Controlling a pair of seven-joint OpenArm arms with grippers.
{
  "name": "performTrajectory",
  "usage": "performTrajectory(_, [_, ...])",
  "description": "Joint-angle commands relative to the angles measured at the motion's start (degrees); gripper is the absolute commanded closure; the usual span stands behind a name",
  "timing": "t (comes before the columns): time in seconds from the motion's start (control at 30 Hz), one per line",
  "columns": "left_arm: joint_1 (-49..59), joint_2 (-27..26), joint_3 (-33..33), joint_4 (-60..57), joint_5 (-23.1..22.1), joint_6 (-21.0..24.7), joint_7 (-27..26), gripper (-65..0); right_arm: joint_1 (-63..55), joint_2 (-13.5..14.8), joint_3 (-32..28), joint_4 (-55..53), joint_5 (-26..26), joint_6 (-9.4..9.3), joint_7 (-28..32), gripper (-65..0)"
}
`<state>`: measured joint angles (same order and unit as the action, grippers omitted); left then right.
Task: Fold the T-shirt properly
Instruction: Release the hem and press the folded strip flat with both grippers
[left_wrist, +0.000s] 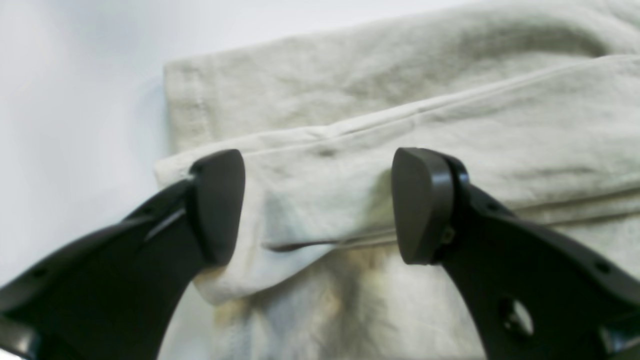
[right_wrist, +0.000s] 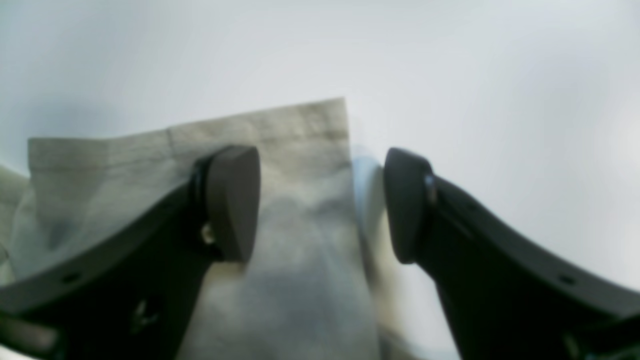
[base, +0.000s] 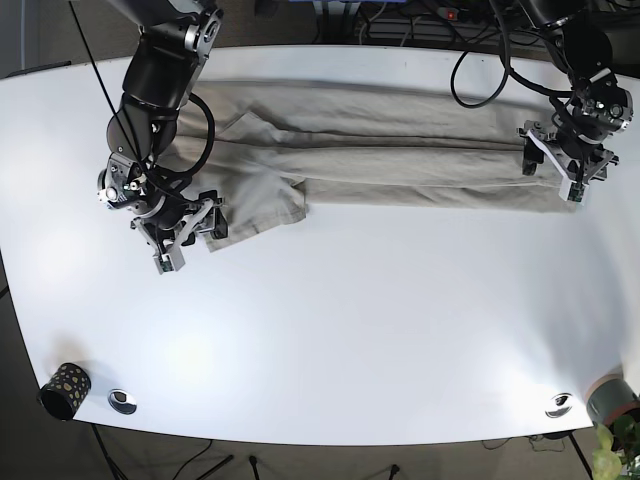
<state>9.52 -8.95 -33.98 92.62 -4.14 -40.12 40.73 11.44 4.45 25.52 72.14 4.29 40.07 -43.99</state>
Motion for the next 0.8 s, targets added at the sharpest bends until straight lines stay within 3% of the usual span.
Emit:
performTrajectory(0.0, [-0.6,-0.8,-0.1,0.9,-0.6,0.1,-1.0,-42.1,0.0,-0.5,-1.8,1.1,0.0,-0.07,-1.2,-36.5])
performTrajectory(0.2, [-0.7,-0.8,-0.1,0.9,-0.6,0.1,-1.0,-42.1,-1.5,-1.2,-4.6,3.2,0.1,-0.07,-1.2,-33.9])
performTrajectory(0.3, [-0.7,-0.2,-0.1,0.9,-0.5,0.1,-1.0,-42.1,-1.6,-1.2,-4.6,2.9,0.1,-0.07,-0.7,-20.6])
performTrajectory(0.4, [-0.5,0.2,-0.2,0.9,-0.3,0.1,-1.0,-42.1,-1.6,-1.2,-4.6,2.9,0.1,-0.07,-0.6,-2.1])
performTrajectory(0.43, [-0.5,0.3,-0.2,0.8,-0.3,0.1,-1.0,-42.1,-1.6,-1.2,-4.6,3.1,0.1,-0.07,-0.6,0.0])
performTrajectory(0.63, [-0.2,0.4,-0.2,0.3,-0.3,0.1,-1.0,-42.1,-2.1,-1.2,-4.6,10.0,0.3,-0.07,-1.4,0.0])
performTrajectory(0.77, [-0.6,0.0,-0.3,-2.9,-0.3,0.1,-1.2,-42.1,-3.6,-1.2,-4.6,18.4,0.3,-0.07,-6.8,0.0])
